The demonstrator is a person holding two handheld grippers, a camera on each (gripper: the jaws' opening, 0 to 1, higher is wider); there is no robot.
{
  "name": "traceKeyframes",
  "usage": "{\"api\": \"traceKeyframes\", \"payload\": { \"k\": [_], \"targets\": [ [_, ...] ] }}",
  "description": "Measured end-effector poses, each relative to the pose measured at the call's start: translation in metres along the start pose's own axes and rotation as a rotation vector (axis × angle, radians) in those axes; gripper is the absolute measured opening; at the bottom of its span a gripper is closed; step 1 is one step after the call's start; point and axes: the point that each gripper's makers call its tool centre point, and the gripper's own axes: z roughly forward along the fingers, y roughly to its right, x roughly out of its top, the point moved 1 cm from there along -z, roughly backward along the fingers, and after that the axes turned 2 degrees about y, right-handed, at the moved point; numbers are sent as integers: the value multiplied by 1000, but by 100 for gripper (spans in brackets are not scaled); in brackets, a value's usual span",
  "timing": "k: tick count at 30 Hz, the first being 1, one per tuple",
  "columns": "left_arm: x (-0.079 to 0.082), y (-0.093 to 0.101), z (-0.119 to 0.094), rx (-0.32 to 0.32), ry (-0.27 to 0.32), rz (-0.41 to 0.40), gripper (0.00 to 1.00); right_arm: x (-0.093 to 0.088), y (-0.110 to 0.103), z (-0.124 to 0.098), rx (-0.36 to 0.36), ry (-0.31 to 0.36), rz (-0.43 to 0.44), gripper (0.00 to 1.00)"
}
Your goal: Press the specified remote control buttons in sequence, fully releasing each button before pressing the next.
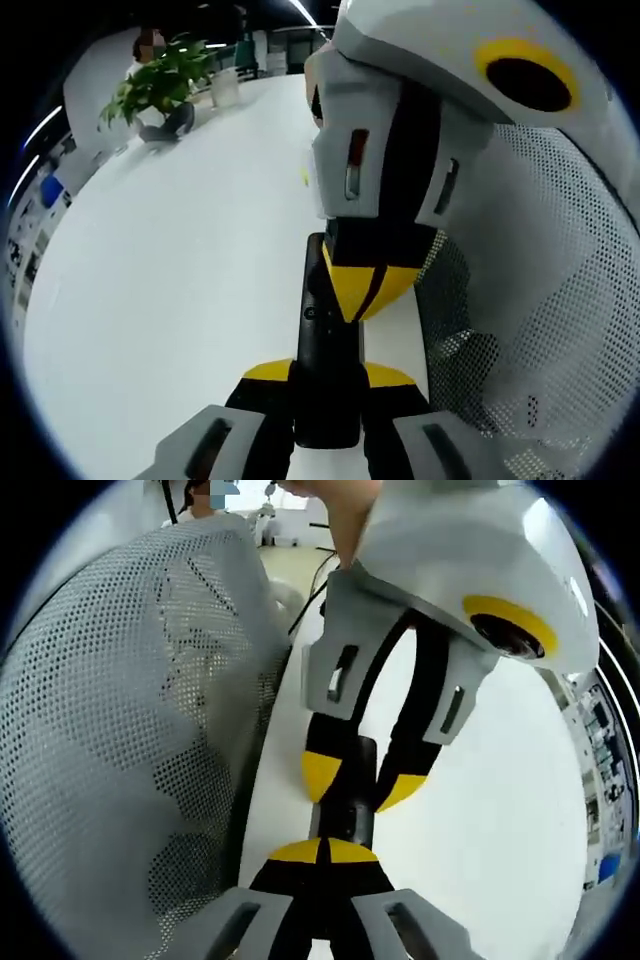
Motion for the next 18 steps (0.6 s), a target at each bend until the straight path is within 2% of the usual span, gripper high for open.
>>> {"api": "traceKeyframes", "payload": {
  "k": [3,4,6,8,11,14,18],
  "targets": [
    [0,0,0,1,1,-2,22,0,2,-2,-6,69,118,0],
    [0,0,0,2,0,-2,22,0,2,-2,-3,74,138,0],
    [0,-1,-1,3,1,-5,22,0,5,-3,5,68,129,0],
    [0,-1,-1,4,6,-10,22,0,7,-2,19,67,156,0],
    [0,-1,-1,8,15,-16,22,-1,18,-4,-18,62,166,0],
    [-1,-2,-2,9,22,-21,22,-3,18,-3,13,68,219,0],
    [0,-2,-2,6,22,-19,22,-2,19,-1,10,51,178,0]
  ]
}}
